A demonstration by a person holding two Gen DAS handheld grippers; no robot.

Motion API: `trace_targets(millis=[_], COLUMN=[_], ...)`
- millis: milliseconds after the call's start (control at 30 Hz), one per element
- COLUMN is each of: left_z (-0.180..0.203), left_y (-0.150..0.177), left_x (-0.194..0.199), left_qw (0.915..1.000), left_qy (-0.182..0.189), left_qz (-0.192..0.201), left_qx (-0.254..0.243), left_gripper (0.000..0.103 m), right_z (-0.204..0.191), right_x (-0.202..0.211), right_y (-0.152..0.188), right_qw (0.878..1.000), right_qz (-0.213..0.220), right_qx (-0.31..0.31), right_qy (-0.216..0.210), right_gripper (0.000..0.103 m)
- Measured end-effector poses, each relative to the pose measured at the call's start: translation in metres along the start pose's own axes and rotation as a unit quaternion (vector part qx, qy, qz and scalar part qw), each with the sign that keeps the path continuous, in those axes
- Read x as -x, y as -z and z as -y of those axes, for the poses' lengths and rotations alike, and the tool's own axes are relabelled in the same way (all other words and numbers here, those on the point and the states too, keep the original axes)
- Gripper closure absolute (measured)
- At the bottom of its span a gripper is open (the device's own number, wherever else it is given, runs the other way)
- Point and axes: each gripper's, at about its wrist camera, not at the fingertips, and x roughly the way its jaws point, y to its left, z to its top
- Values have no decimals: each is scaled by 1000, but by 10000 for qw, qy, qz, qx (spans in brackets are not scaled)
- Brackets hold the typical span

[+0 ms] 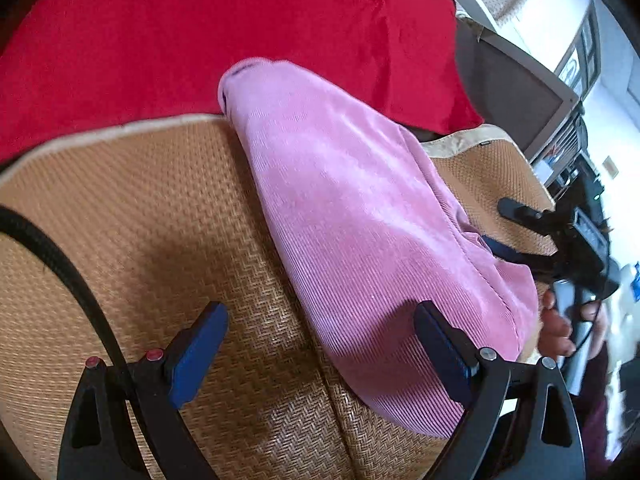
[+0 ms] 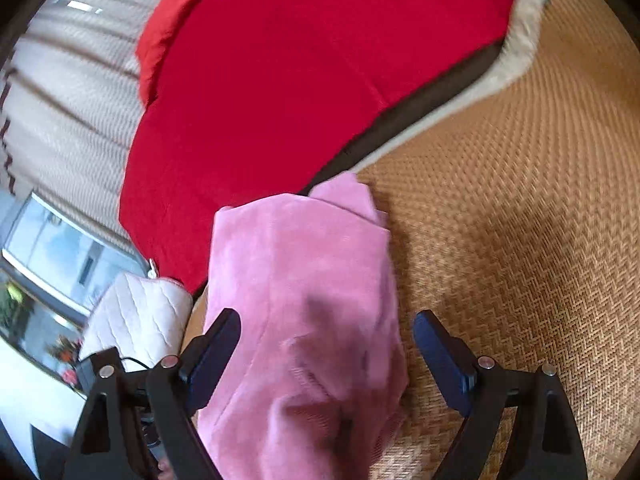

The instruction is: Fold large clothes

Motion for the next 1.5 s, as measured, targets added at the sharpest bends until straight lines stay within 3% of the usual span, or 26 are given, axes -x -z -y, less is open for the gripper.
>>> trace_targets(millis=[333, 633, 800, 900, 933, 967, 1300, 1500], left_z=[-29, -38, -12, -7, -8, -12, -13, -11], left_y=[-13, -28, -31, -34, -36, -38, -45, -46], left_x=[-26, -44, -45, -39, -36, -31, 15, 45], left_qw=[9921, 9771, 9874, 9898, 9879, 9850, 9876, 9915], left_qy=[980, 1768, 1423, 1308, 1429, 1594, 1418, 1039], left_qz=[-200, -154, 9, 86, 125, 134, 495, 752], left_qx=[757, 1176, 696, 563, 583, 646, 457, 208], left_gripper=[9, 9, 10, 23, 35, 37, 39, 39], right_z=[20, -6, -26, -45, -48, -54, -94, -117], right_x=[-52, -82, -93, -86, -82, -78, -58, -52], right_y=[-12, -1, 10, 15, 14, 15, 30, 43], right_qw=[9949, 9909, 9903, 9916, 9916, 9916, 9899, 9877], right_qz=[-790, -1082, -1137, -998, -949, -890, -599, -377], right_qx=[-374, 130, 234, 470, 520, 541, 740, 968], right_qy=[-498, -795, -757, -678, -714, -761, -1051, -1172], right_gripper=[12, 12, 27, 42, 47, 49, 52, 52])
